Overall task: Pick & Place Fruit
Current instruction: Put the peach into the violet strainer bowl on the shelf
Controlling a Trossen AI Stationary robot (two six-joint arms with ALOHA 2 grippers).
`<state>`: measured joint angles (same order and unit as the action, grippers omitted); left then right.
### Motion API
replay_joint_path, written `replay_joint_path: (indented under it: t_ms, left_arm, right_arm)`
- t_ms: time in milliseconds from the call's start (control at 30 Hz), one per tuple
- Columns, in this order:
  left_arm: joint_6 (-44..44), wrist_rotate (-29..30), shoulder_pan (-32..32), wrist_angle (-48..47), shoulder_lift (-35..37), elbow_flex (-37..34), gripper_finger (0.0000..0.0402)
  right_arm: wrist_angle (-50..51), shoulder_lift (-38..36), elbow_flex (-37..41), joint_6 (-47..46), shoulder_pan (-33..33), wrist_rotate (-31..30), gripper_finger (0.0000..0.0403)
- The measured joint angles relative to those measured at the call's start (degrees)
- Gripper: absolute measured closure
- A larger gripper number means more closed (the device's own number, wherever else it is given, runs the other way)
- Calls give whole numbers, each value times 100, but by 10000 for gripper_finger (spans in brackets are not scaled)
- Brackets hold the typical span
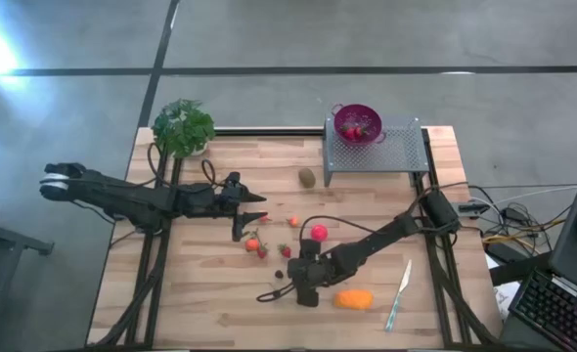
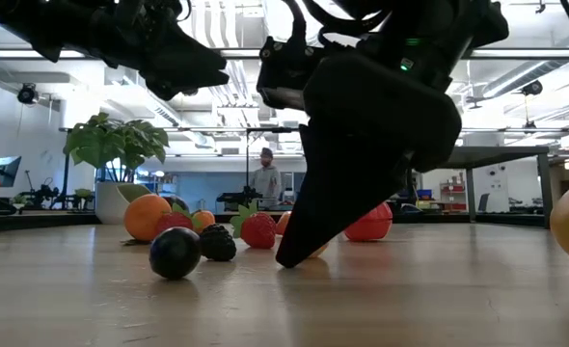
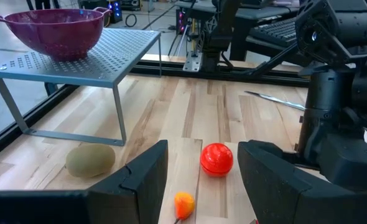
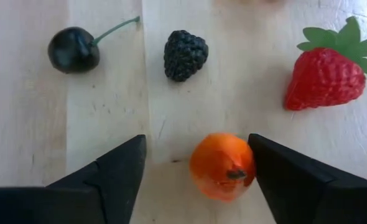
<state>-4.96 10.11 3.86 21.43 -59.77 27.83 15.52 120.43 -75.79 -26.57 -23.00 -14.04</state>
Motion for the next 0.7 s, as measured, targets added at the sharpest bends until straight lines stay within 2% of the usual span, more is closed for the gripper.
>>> replay_joint_path:
  t_ms: [433, 567, 700]
  left_arm:
    - [1, 0, 2, -2, 0, 0, 202]
    - [1, 0, 4, -4, 0, 0, 202]
    - [1, 0, 6, -3, 0, 0, 202]
  right_arm:
    - [124, -91, 15, 33, 4, 79, 246]
    - [126, -93, 15, 70, 4, 77, 269]
    - [136, -95, 15, 73, 4, 77, 275]
